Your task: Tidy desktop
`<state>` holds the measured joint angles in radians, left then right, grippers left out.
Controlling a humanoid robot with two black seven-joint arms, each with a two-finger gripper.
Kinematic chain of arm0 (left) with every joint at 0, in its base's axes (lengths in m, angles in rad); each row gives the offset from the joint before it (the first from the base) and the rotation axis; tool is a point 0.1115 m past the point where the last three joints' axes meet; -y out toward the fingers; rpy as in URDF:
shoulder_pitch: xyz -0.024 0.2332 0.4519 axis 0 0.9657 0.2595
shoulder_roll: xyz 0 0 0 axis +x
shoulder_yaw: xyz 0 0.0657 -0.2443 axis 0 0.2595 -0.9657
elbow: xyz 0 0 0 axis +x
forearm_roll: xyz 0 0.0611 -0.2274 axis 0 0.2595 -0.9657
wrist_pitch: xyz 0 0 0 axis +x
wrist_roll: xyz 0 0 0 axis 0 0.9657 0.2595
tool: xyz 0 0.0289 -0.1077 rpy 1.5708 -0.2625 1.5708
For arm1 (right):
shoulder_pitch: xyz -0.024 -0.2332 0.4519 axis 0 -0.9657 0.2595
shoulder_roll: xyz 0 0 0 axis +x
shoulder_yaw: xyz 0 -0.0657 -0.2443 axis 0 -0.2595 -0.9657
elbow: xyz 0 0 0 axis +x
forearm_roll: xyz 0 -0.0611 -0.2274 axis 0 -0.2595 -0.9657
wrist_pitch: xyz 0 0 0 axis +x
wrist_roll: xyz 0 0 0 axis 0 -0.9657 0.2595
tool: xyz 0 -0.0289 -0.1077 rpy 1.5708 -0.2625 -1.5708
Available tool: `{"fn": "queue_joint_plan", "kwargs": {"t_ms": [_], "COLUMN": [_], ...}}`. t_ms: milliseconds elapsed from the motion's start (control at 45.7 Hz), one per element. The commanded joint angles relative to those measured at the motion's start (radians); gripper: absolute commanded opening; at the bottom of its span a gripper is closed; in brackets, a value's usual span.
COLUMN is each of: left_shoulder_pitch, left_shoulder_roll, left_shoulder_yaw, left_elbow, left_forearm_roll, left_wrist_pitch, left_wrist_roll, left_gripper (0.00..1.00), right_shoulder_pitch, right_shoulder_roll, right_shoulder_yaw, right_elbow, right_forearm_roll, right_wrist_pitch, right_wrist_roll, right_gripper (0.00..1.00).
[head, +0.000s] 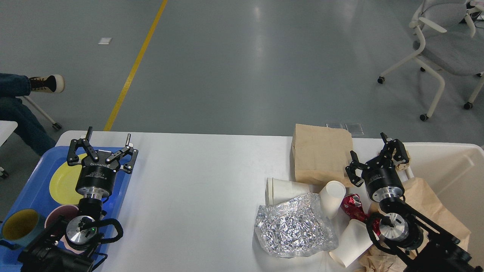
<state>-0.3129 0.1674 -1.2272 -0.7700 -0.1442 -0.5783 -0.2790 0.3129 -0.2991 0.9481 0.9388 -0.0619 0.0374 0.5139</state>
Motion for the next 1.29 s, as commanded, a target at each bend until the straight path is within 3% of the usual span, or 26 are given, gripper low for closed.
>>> {"fn": "queue_joint_plan", "kwargs": {"t_ms": [0,963,1270], "left_shoulder_pitch": [0.0,0.0,0.0], "left_shoulder_roll": [0.0,0.001,0.001], "left_shoulder_yaw": [0.0,0.003,0.003], "left_elbow": [0.0,0.0,0.0], "left_forearm_roll": [0.0,0.0,0.0], "left_wrist_pitch": [0.0,-0.002,0.0], "left_wrist_roll": [0.0,0.001,0.003], "left_gripper": [0.96,0.96,0.96], "right_shoulder_pitch": [0.0,0.061,0.032], "right_shoulder_roll": [0.0,-0.067,0.031], "right_shoulder_yaw": [0.0,0.09,0.083], "right_elbow": [0.0,-0.069,-0.064], "right_forearm_roll": [0.001,0.011,0.011], "right_wrist_pitch": [0.001,0.001,0.001], "right_wrist_roll": [0.0,-0.006,-0.014], "right_gripper": [1.0,1.0,1.0]}}
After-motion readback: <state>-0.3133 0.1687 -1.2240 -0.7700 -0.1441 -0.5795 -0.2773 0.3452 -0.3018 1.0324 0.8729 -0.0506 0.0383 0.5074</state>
